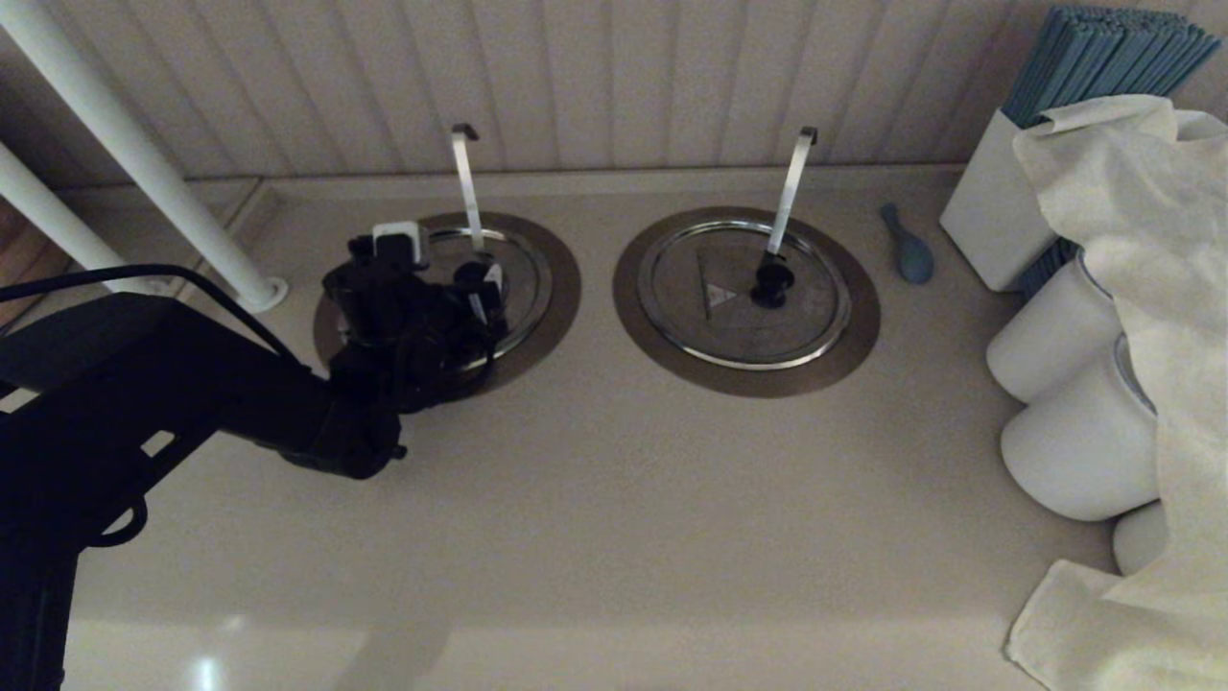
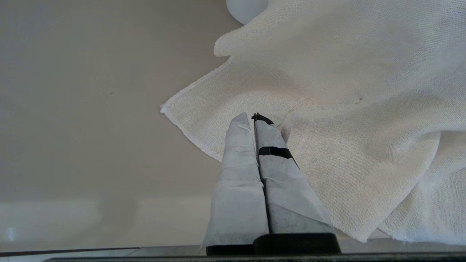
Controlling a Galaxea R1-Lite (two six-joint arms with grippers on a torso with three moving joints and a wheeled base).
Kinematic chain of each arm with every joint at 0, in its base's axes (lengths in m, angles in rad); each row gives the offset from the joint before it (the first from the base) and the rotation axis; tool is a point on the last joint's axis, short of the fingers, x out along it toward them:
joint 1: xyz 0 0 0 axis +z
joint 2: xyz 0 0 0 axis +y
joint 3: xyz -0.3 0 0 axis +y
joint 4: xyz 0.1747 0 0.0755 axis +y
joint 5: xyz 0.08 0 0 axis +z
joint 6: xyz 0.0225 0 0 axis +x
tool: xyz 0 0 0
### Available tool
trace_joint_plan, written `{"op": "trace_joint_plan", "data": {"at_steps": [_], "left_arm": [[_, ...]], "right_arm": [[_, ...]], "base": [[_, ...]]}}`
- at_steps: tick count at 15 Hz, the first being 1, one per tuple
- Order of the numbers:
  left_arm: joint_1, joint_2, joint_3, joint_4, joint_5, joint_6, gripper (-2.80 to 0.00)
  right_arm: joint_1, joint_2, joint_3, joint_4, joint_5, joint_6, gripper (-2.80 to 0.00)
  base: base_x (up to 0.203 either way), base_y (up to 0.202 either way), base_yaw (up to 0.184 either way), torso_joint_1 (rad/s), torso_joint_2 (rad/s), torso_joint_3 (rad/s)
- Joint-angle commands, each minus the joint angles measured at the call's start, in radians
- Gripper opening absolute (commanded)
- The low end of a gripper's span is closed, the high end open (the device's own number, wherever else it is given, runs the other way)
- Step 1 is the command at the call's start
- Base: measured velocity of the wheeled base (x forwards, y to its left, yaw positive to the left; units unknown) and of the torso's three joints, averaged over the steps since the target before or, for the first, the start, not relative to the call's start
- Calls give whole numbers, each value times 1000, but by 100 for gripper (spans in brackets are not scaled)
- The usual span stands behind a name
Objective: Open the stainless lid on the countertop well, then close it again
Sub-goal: Open the lid
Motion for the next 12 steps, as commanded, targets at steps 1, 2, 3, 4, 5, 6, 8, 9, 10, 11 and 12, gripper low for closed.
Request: {"op": "trace_joint_plan", "data": {"at_steps": [1, 2, 3, 4, 5, 6, 8, 9, 10, 11, 12], "left_arm": [[8, -17, -1, -10, 2, 0, 0], [8, -28, 0, -10, 1, 0, 0], [8, -34, 0, -10, 1, -1, 0], [8, -36, 0, -10, 1, 0, 0], [8, -40, 4, -8, -2, -2, 0], [8, -50, 10, -6, -4, -2, 0], [8, -67, 19, -4, -5, -2, 0], [8, -70, 20, -4, -5, -2, 0], [8, -70, 19, -4, -5, -2, 0], [10, -72, 19, -4, -6, -2, 0], [11, -78, 20, -4, -5, -2, 0]], "right_arm": [[0, 1, -1, 0, 0, 1, -280], [0, 0, 0, 0, 0, 1, -280], [0, 1, 0, 0, 0, 1, -280], [0, 1, 0, 0, 0, 1, -280], [0, 1, -1, 0, 0, 1, -280], [0, 1, -1, 0, 0, 1, -280], [0, 1, -1, 0, 0, 1, -280], [0, 1, -1, 0, 0, 1, -280], [0, 1, 0, 0, 0, 1, -280], [0, 1, 0, 0, 0, 1, -280], [0, 1, 0, 0, 0, 1, -280]], "base": [[0, 0, 0, 0, 0, 0], [0, 0, 0, 0, 0, 0], [0, 0, 0, 0, 0, 0], [0, 0, 0, 0, 0, 0], [0, 0, 0, 0, 0, 0], [0, 0, 0, 0, 0, 0], [0, 0, 0, 0, 0, 0], [0, 0, 0, 0, 0, 0], [0, 0, 0, 0, 0, 0], [0, 0, 0, 0, 0, 0], [0, 0, 0, 0, 0, 0]]}}
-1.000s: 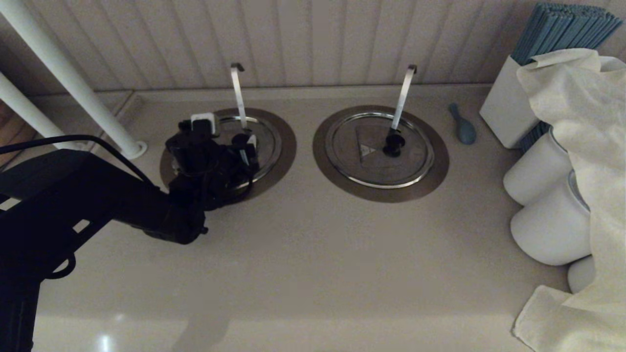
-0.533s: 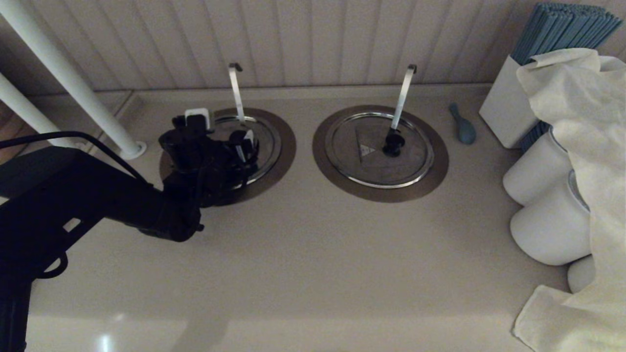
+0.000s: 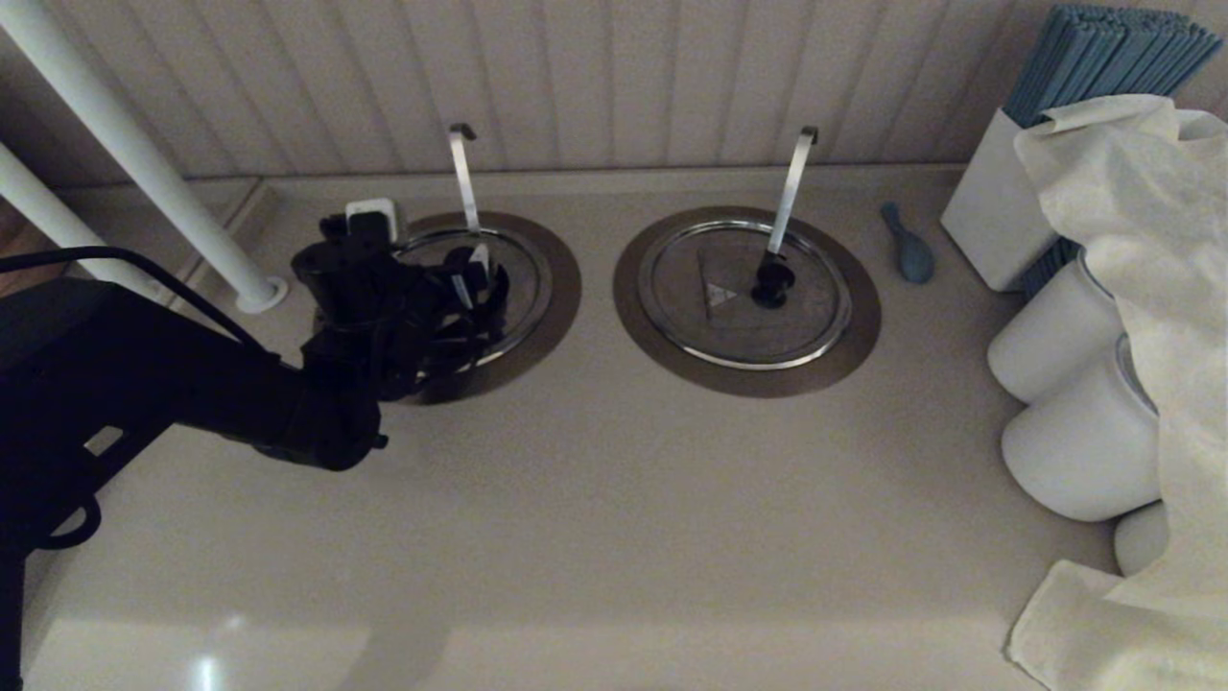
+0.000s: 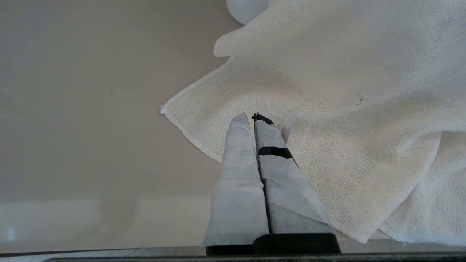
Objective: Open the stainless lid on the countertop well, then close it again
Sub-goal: Open the lid
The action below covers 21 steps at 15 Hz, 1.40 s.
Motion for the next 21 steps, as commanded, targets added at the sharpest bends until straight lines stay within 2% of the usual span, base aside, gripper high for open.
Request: {"op": "trace_joint_plan", "data": {"at_steps": [1, 14, 21], "left_arm": [[1, -22, 2, -7, 0, -1, 0], [55, -62, -2, 7, -6, -1, 0], [104, -93, 20, 31, -43, -1, 0]], "right_arm": [[0, 1, 0, 0, 0, 0, -280], [0, 1, 0, 0, 0, 0, -280], [0, 1, 0, 0, 0, 0, -280]], "base": [[0, 0, 0, 0, 0, 0], [0, 0, 0, 0, 0, 0], [0, 0, 0, 0, 0, 0]]}}
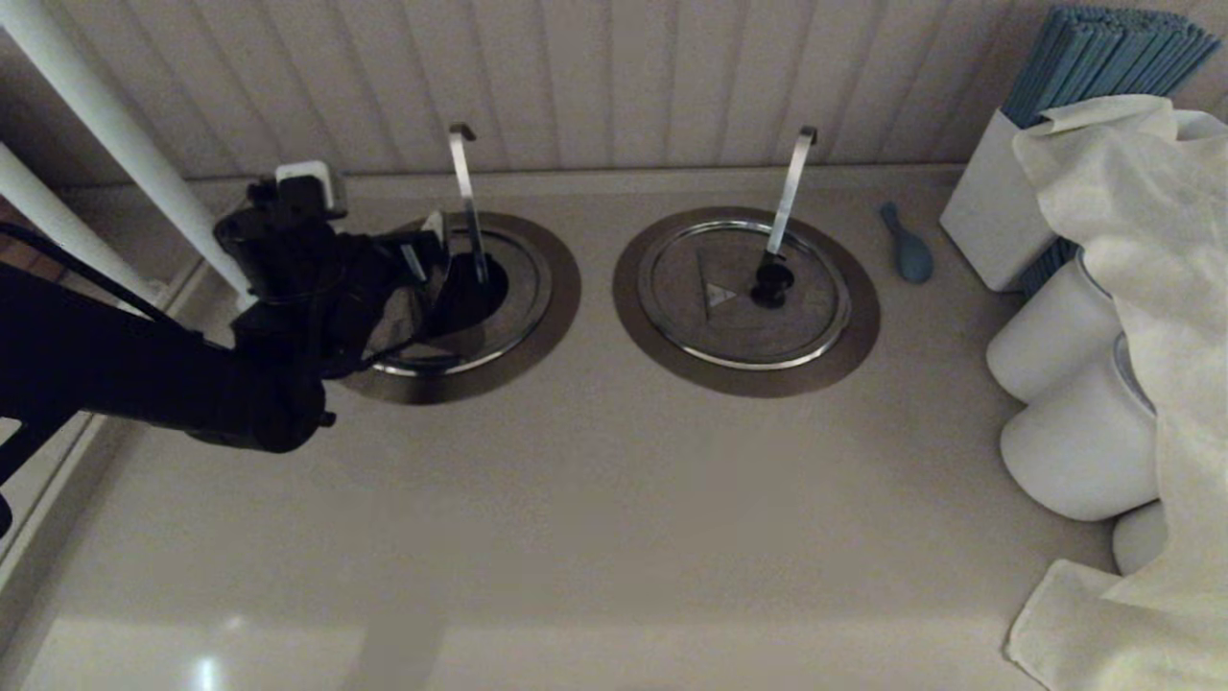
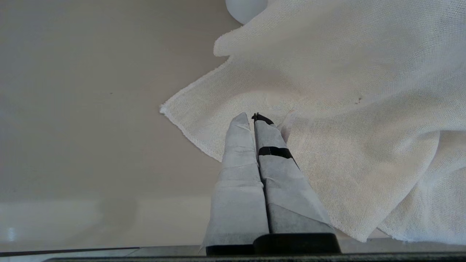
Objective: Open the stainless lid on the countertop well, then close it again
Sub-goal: Open the lid
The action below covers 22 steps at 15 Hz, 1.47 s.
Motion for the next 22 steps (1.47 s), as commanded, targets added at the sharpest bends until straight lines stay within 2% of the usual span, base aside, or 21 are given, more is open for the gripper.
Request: {"op": "trace_joint_plan", "data": {"at_steps": [1, 9, 16, 22], "left_arm": [[25, -15, 6, -3, -6, 0, 0], [72, -24, 21, -10, -29, 0, 0], [131, -43, 46, -27, -89, -4, 0], [162, -53, 44, -32, -95, -4, 0]], "right_arm": [[0, 1, 0, 0, 0, 0, -280], [0, 1, -1, 0, 0, 0, -280], [0, 1, 0, 0, 0, 0, -280], [0, 1, -1, 0, 0, 0, -280]], "base": [[0, 0, 0, 0, 0, 0], [0, 0, 0, 0, 0, 0], [0, 0, 0, 0, 0, 0], [0, 0, 0, 0, 0, 0]]}}
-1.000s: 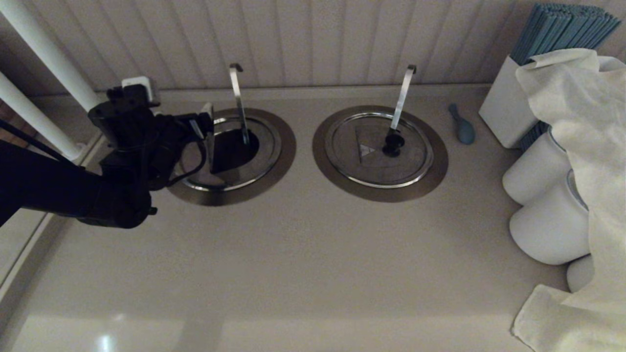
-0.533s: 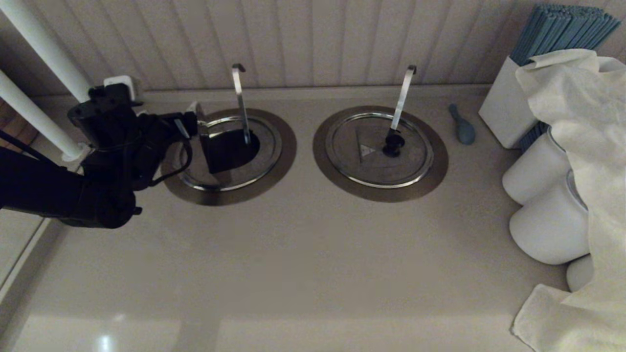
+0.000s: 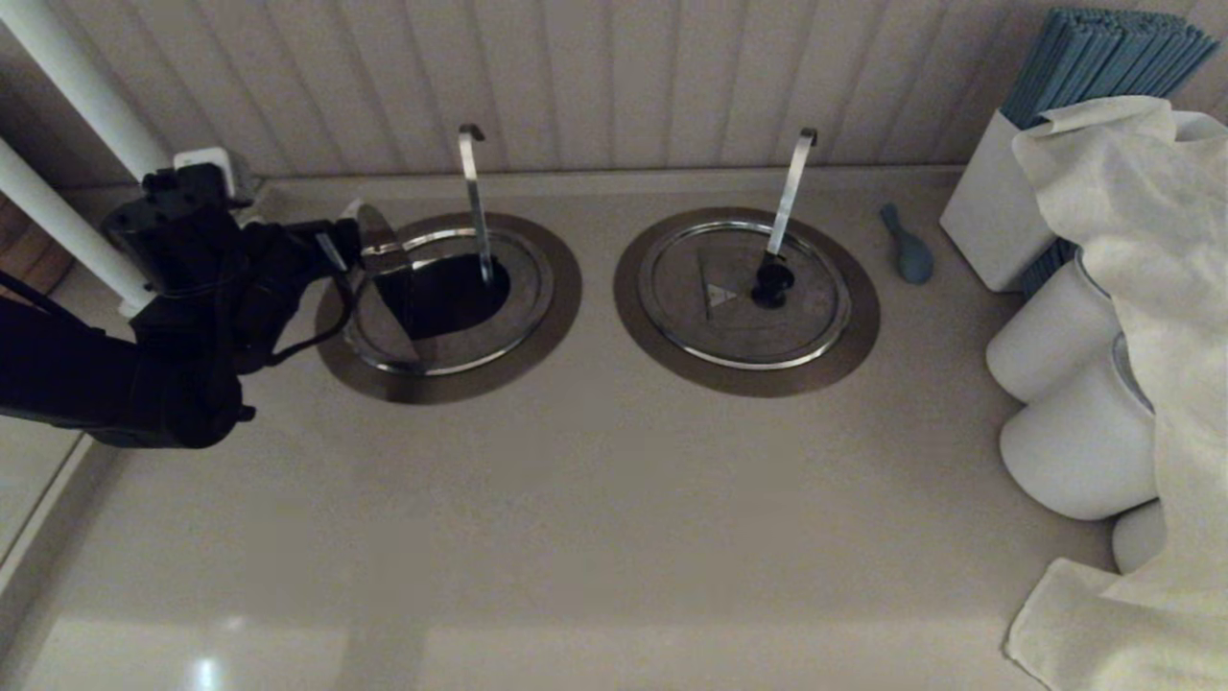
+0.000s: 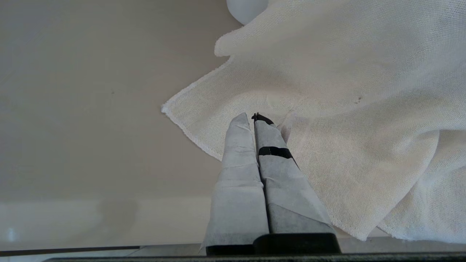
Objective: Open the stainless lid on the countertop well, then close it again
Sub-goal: Open the lid, then stir with a spoon
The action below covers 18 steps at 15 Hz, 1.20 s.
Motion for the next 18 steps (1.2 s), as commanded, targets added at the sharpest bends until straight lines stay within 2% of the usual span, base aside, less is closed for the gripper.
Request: {"op": "trace_joint_plan", "data": {"at_steps": [1, 3, 5, 7, 9, 16, 18], "left_arm": [[13, -1, 0, -9, -3, -1, 0], [52, -2, -5, -18, -14, -2, 0], [130, -11, -9, -28, -70, -11, 0], [201, -27, -17, -29, -123, -63, 0], [247, -36, -33, -28, -150, -115, 0], [262, -72, -35, -18, -151, -118, 0], [255, -105, -34, 37, -151, -132, 0]], "right_arm": [[0, 1, -1, 0, 0, 0, -280], [0, 1, -1, 0, 0, 0, -280], [0, 1, 1, 0, 0, 0, -280], [0, 0, -1, 0, 0, 0, -280], [0, 1, 1, 0, 0, 0, -280], [0, 1, 0, 0, 0, 0, -280], [0, 0, 0, 0, 0, 0, -280]], "base": [[0, 0, 0, 0, 0, 0], [0, 0, 0, 0, 0, 0], [0, 0, 0, 0, 0, 0], [0, 0, 0, 0, 0, 0], [0, 0, 0, 0, 0, 0], [0, 0, 0, 0, 0, 0], [0, 0, 0, 0, 0, 0]]}}
